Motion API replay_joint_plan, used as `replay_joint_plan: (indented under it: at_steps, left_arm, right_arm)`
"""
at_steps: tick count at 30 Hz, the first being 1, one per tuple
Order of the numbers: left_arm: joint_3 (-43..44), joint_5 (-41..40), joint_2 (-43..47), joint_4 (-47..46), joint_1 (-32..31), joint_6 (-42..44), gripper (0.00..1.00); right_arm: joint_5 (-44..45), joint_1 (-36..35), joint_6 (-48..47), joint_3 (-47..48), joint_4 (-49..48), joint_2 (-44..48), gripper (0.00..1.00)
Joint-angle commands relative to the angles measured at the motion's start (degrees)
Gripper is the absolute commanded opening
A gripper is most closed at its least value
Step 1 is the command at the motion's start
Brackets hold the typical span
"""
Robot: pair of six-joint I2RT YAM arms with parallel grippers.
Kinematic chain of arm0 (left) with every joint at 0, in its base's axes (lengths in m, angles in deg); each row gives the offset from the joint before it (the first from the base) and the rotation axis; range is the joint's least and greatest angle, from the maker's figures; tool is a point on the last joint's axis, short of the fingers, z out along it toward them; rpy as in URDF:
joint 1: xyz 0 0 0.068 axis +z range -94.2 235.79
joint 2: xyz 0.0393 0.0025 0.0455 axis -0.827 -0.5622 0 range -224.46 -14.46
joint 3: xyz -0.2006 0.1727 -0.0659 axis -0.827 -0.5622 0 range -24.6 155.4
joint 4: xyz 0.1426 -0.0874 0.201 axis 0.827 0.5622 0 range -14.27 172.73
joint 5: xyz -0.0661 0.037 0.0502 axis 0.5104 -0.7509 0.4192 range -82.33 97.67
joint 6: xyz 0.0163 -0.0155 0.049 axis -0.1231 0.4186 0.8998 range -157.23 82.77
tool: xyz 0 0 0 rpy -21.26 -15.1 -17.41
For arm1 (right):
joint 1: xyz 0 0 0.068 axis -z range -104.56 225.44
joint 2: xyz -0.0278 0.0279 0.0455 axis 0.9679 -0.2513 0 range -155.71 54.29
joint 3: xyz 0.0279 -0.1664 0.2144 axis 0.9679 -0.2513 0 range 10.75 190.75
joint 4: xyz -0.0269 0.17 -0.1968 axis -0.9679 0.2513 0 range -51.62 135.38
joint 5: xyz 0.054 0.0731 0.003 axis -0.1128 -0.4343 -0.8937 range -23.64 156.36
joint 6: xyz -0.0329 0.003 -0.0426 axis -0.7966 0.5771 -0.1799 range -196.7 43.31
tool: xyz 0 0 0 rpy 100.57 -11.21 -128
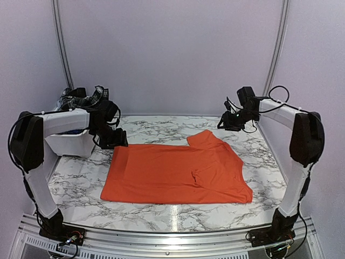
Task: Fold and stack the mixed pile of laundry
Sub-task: Pick up the 1/3-folded T-shirt from the center of the board.
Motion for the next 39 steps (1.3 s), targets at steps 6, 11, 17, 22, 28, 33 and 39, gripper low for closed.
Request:
replay_joint_plan:
  at_steps: [6, 11, 17, 22, 28, 33, 39]
  left_arm:
    - [9.6, -2.1, -8.1, 3.2, 1.7, 3.7, 0.74]
    - [11.7, -2.5, -9.9, 3.5, 2.3, 4.9, 0.75]
    - [12.6, -3.3, -11.1, 3.8, 3.2, 5.8, 0.75]
    - [13.2, -4.7, -12.3, 4.0, 3.2, 8.2, 0.75]
    - [14.0, -6.8, -13.3, 3.9, 3.3, 13.1, 0.72]
    - [15.9, -5.2, -14.2, 3.9, 3.9, 19.0, 0.67]
    - [18.0, 2.0, -15.5, 4.4, 7.1, 25.6, 0.53]
  right_arm:
    - [6.2, 0.3, -3.2, 21.0, 1.5, -19.9, 0.45]
    - [6.6, 0.0, -3.8, 26.4, 1.4, -27.4, 0.44]
    - [8.4, -1.4, -5.0, 30.4, 2.6, -33.0, 0.43]
    - [9.7, -2.3, -6.4, 31.2, 4.0, -35.3, 0.34]
    - [5.2, -2.2, -6.6, 30.9, 3.4, -33.1, 0.07]
    - [2.8, -1.7, -5.8, 31.1, 2.3, -30.2, 0.0]
    - [1.7, -0.9, -5.1, 31.0, 2.0, -28.2, 0.0]
